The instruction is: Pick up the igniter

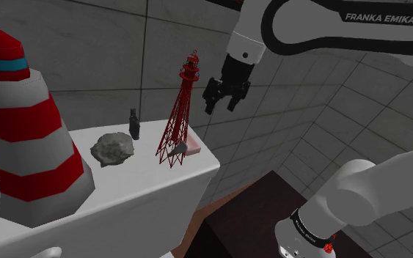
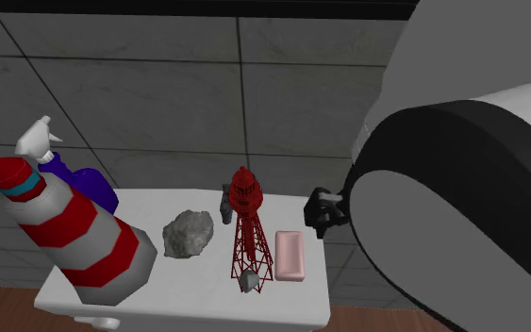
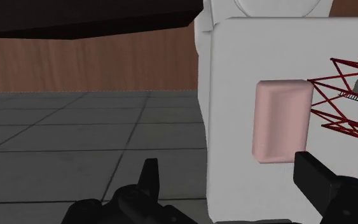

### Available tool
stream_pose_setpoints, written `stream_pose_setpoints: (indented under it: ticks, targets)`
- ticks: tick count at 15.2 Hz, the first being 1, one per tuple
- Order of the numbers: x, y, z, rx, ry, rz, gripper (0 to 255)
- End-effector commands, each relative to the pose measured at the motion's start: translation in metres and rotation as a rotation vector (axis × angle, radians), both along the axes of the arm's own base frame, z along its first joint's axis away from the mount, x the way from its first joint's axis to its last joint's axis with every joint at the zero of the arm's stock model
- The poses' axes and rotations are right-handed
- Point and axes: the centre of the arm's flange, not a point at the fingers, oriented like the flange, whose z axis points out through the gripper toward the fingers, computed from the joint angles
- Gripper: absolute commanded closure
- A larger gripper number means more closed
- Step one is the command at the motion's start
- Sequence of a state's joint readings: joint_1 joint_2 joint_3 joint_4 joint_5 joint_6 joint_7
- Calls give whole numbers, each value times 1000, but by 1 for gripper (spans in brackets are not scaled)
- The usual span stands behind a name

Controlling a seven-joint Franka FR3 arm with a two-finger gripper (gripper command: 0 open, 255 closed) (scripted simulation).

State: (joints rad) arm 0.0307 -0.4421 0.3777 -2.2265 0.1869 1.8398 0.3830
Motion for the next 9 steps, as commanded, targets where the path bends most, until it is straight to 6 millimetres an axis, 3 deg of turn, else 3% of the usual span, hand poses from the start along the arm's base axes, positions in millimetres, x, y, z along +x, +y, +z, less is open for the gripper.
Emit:
stream_pose_setpoints:
  ticks: [1, 9]
  targets:
    - [13, 22, -6, 1, -3, -6, 0]
    - [62, 112, -30, -2, -12, -26, 0]
